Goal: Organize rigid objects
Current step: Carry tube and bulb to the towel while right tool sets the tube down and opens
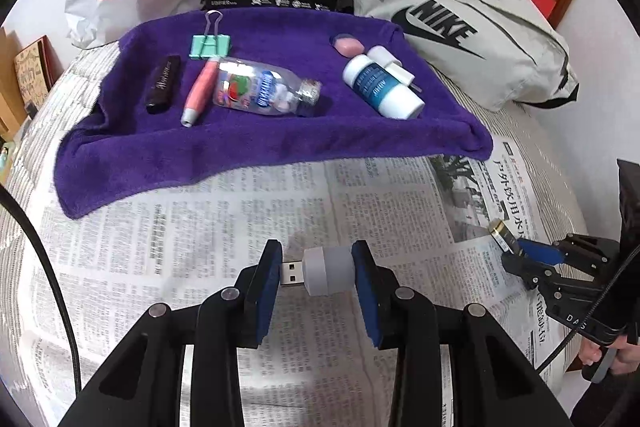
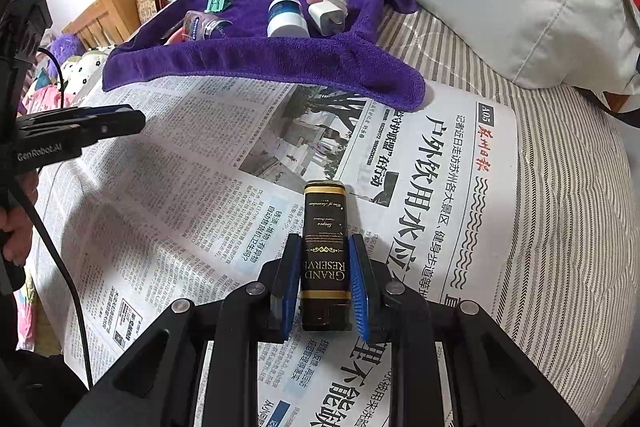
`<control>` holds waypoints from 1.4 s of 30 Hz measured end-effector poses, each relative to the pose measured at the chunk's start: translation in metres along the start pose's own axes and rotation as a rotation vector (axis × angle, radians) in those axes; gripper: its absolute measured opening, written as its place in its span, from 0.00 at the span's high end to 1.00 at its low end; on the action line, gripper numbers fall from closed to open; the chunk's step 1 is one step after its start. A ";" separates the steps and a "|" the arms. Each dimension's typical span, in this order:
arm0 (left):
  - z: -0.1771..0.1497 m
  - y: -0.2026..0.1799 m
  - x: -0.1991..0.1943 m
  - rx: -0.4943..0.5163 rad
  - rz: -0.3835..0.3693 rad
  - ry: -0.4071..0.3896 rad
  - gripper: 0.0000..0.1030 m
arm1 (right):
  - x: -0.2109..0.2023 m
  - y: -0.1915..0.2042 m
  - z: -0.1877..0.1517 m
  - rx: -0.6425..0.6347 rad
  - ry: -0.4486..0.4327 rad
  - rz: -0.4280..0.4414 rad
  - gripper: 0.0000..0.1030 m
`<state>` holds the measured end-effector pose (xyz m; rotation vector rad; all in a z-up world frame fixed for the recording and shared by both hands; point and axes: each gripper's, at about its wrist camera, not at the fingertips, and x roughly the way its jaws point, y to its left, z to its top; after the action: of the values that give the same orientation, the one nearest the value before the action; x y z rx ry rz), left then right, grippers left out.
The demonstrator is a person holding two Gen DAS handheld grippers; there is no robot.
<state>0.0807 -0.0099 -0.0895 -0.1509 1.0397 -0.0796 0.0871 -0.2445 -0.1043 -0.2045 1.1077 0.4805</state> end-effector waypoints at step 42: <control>0.102 0.070 0.002 -0.027 -0.036 -0.069 0.67 | 0.011 0.025 0.187 -0.108 -0.102 0.138 0.77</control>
<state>0.1688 0.0680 -0.0516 -0.1959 0.9692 -0.0928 0.2300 -0.1459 -0.0302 -0.1963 1.0012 0.6682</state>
